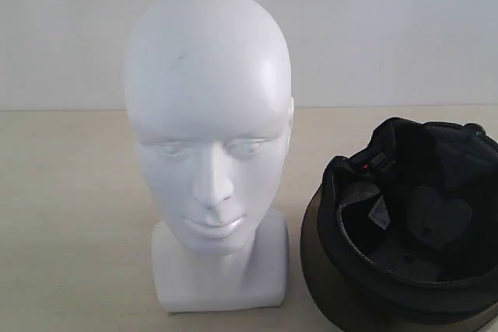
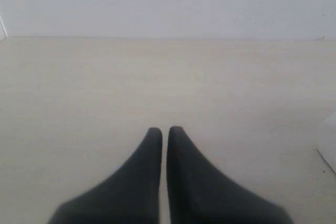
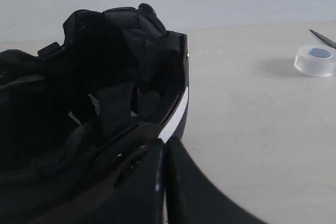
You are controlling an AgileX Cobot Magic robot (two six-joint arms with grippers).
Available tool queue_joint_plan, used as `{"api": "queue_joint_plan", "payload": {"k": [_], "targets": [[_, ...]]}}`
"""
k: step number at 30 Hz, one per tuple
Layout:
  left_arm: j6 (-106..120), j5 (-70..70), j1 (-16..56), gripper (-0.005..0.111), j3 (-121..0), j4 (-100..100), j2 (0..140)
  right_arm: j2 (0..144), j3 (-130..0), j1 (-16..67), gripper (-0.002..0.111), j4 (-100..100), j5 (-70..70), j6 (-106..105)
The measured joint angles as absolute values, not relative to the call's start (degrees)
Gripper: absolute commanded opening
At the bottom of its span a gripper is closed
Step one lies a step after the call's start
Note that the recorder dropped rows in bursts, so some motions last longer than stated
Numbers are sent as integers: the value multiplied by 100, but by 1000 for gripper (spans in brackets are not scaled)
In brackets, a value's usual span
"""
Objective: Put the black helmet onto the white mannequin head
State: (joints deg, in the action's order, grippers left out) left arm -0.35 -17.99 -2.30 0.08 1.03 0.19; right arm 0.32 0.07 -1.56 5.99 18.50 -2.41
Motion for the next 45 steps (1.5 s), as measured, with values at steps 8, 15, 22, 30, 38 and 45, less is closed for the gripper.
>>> {"api": "queue_joint_plan", "payload": {"k": [8, 15, 22, 30, 38, 45], "targets": [[-35, -1799, -230, 4, 8, 103, 19, 32, 7, -156, 0, 587, 1535, -279], [-35, -1799, -230, 4, 8, 103, 19, 32, 7, -156, 0, 577, 731, -277], [-35, -1799, -230, 4, 8, 103, 19, 19, -355, -156, 0, 588, -595, -280], [-35, -1799, -230, 4, 8, 103, 19, 1262, -2817, -156, 0, 465, 582, -441], [-35, -1799, -230, 4, 8, 103, 19, 1320, -2901, -156, 0, 514, 0, -320], [-35, -1799, -230, 4, 8, 103, 19, 1320, -2901, -156, 0, 546, -73, -72]]}}
